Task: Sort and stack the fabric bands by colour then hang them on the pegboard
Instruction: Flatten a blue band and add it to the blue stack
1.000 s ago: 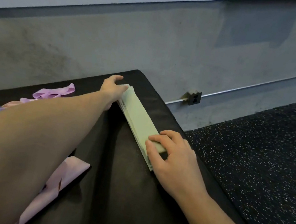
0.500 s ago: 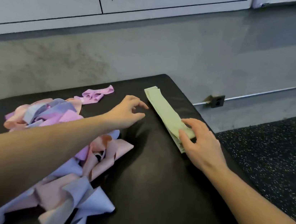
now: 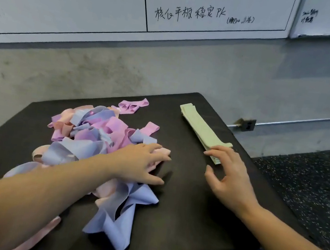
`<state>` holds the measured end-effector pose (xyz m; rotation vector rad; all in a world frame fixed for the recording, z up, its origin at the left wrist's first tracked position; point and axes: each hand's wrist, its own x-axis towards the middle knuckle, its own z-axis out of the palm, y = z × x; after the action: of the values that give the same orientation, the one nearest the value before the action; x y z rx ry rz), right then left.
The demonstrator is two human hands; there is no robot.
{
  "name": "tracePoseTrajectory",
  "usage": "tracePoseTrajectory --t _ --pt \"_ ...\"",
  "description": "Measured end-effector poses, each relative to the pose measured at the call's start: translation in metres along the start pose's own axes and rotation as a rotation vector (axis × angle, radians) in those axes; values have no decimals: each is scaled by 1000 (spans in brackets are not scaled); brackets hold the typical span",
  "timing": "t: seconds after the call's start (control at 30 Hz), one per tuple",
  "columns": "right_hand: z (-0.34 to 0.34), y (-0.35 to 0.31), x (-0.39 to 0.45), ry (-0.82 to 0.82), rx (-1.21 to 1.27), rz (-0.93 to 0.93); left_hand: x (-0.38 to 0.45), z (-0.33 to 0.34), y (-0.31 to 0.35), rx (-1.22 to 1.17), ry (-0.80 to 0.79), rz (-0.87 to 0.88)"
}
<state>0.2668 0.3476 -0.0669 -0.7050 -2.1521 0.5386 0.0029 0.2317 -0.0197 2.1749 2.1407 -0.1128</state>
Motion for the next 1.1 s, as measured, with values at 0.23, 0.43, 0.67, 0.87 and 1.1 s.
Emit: tracePoseTrajectory --t 0.23,0.43,0.67,0.87,1.1 --pt "23 -41 -15 -395 91 -4 -36 17 -18 211 131 -117" --pt "56 -93 -20 -643 46 -147 -61 23 -43 210 216 -161" --pt "104 -136 -25 -765 -104 -171 -94 33 -79 196 292 -206" --pt "103 -124 -7 -517 114 47 -107 30 -105 149 365 -313" --pt "73 -97 7 -316 444 421 -100 25 -93 33 244 -267"
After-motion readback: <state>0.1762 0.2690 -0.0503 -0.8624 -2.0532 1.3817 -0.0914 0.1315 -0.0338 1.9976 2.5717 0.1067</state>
